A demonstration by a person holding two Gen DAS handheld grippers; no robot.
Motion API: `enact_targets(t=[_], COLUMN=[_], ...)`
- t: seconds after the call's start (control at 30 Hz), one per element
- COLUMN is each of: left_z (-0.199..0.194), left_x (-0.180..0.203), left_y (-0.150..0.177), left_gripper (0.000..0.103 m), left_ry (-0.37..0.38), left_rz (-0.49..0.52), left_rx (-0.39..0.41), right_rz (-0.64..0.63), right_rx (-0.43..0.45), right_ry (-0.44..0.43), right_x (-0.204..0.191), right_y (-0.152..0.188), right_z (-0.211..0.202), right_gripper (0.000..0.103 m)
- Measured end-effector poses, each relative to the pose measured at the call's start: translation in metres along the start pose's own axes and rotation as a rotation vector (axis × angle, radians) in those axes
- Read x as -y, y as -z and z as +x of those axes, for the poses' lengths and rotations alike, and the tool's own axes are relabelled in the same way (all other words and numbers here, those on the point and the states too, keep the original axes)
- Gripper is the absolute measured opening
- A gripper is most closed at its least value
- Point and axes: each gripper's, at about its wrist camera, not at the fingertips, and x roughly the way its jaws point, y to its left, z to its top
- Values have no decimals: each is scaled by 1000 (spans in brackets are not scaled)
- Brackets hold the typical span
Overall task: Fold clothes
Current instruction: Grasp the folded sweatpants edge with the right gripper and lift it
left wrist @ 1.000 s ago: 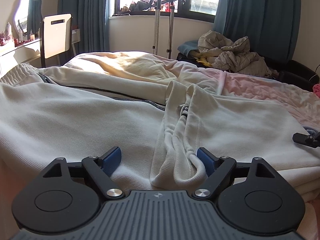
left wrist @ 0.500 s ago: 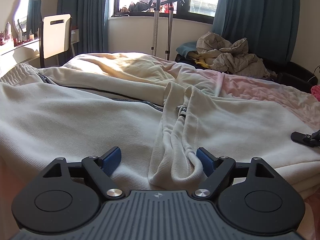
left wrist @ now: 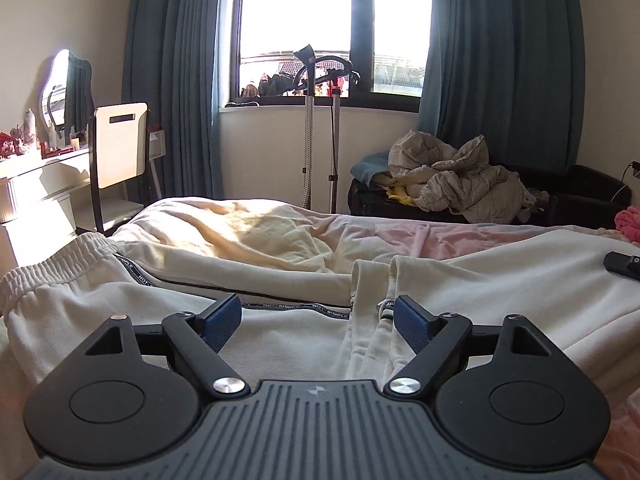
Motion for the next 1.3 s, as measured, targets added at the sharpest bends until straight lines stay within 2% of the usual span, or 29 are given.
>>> enact_targets(t=[0.03,0.13,0.2,0.4,0.6,0.67,0.8,0.93,1.07,1.2,1.3], left_z=[7,23,32,52,68,69,52,26,-1,-25,-34], left_x=[9,43,64,113,155,156,115,48,-21,-78,-118], left_y=[-2,4,9,18,27,26,9,-21,-45,-64,-69], left_gripper=[86,86,86,86,87,87,87,88,88,88,88], left_ry=[-8,44,44,125,200,204,209,141,108,58,49], left_rz=[17,108,154,176,204,226,214,151,19,-105,-185], left_rx=[-19,-67,-87,-152,-168,-163,-160,-134,-73,41,86], right_rz=[-1,4,13,-43,-171,-213,-299,-384,-489,-630,-771], right_rx=[18,48,71,140,193,210,245,279,284,278,267], right_ry=[0,-3,2,58,108,125,158,191,225,236,224], right_x=[1,7,12,13,-5,-11,-23,-36,-75,-130,-174], right_y=[-6,-22,-31,-46,-44,-43,-41,-40,-23,10,49], right_z=[-5,-15,-20,-29,-21,-19,-14,-9,17,48,75], right_gripper=[16,16,16,16,16,17,17,17,17,17,17])
